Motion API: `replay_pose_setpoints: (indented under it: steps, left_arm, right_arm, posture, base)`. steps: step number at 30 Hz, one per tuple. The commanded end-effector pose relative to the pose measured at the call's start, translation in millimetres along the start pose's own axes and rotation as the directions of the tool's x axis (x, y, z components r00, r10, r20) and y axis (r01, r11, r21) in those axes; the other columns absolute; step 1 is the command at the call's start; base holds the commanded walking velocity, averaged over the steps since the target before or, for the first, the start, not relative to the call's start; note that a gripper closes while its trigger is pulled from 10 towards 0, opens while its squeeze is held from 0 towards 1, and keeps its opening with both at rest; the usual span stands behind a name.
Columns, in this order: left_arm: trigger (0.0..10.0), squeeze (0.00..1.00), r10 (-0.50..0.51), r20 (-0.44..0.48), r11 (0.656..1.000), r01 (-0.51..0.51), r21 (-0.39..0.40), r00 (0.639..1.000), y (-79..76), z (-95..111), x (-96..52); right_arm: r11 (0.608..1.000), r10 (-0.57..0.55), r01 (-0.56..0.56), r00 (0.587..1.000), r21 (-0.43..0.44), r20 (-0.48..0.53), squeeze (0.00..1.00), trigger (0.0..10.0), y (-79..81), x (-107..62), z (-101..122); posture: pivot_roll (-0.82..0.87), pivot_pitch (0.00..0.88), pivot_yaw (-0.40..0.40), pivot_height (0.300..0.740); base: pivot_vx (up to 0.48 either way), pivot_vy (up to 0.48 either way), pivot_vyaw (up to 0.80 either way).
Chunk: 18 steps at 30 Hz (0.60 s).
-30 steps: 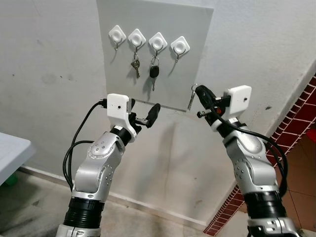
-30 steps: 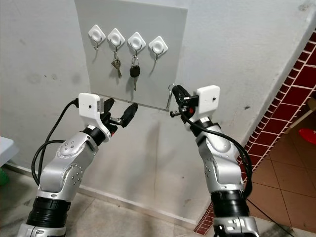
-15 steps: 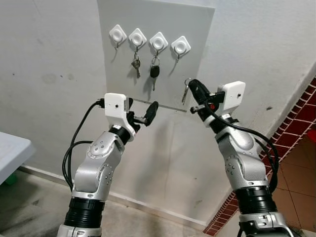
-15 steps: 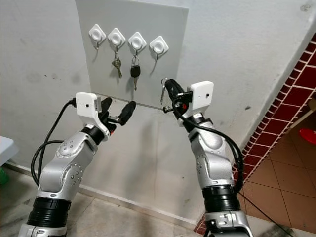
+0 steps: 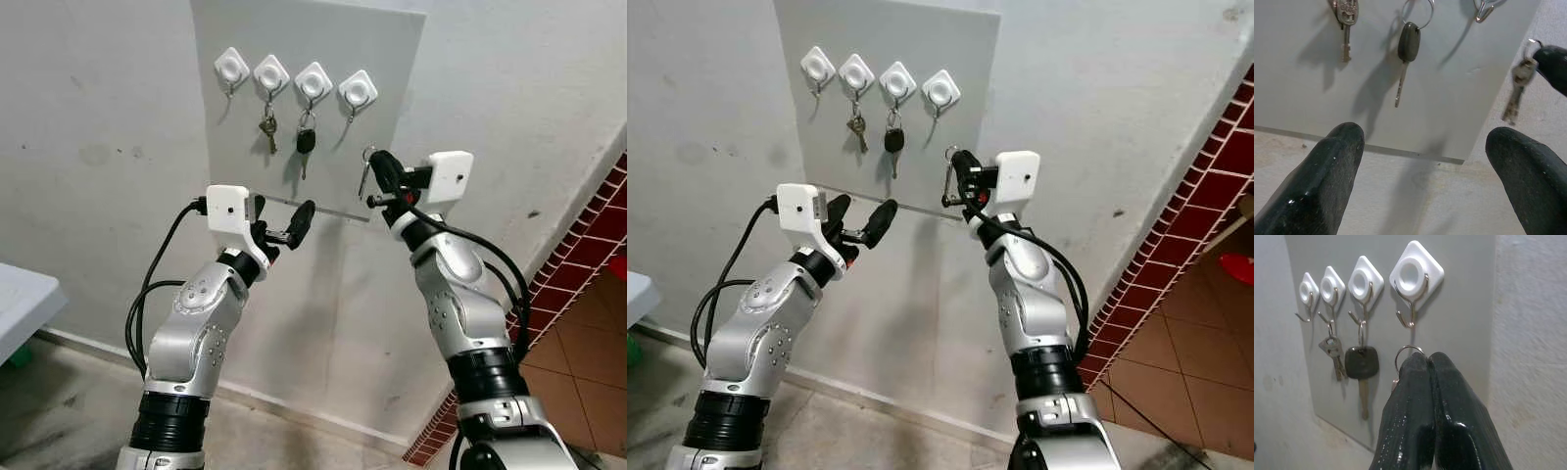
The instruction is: Hang keys on a hook
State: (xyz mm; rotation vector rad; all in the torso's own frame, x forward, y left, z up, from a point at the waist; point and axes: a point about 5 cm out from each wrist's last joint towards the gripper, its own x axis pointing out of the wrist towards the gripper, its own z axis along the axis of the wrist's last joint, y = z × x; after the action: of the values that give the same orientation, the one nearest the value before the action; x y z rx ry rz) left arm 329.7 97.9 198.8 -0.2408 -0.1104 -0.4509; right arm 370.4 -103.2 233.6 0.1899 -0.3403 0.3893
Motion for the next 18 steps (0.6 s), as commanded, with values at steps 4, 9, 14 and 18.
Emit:
replay_pose_setpoints:
  steps: [4,9,14,18]
  left_arm:
    - [10.0,0.00,-0.020,0.022,1.000,0.019,0.016,1.000,-4.9,9,2.1]
    - [10.0,0.00,-0.022,0.027,1.000,0.021,0.013,0.999,-6.4,11,2.8]
    - [10.0,0.00,-0.023,0.025,1.000,0.022,0.013,0.999,-7.3,11,2.6]
    - [10.0,0.00,-0.022,0.026,1.000,0.022,0.014,0.999,-7.0,11,2.3]
  right_arm:
    - [1.000,0.014,-0.014,1.000,0.015,0.008,0.00,10.0,7.2,12.9,5]
    - [0.997,0.064,-0.065,0.998,0.038,0.018,0.00,10.0,17.5,24.5,8]
    - [0.995,0.083,-0.085,0.995,0.045,0.047,0.00,10.0,23.4,33.0,13]
    - [0.997,0.059,-0.063,0.995,0.049,0.075,0.00,10.0,22.0,37.1,18]
  posture:
    - [-0.02,0.022,-0.059,0.740]
    - [-0.01,0.027,-0.062,0.740]
    - [-0.01,0.028,-0.062,0.740]
    - [-0.01,0.028,-0.062,0.740]
  base:
    - [0.000,0.000,0.00]
    - [0.000,0.000,0.00]
    - [0.000,0.000,0.00]
    - [0.000,0.000,0.00]
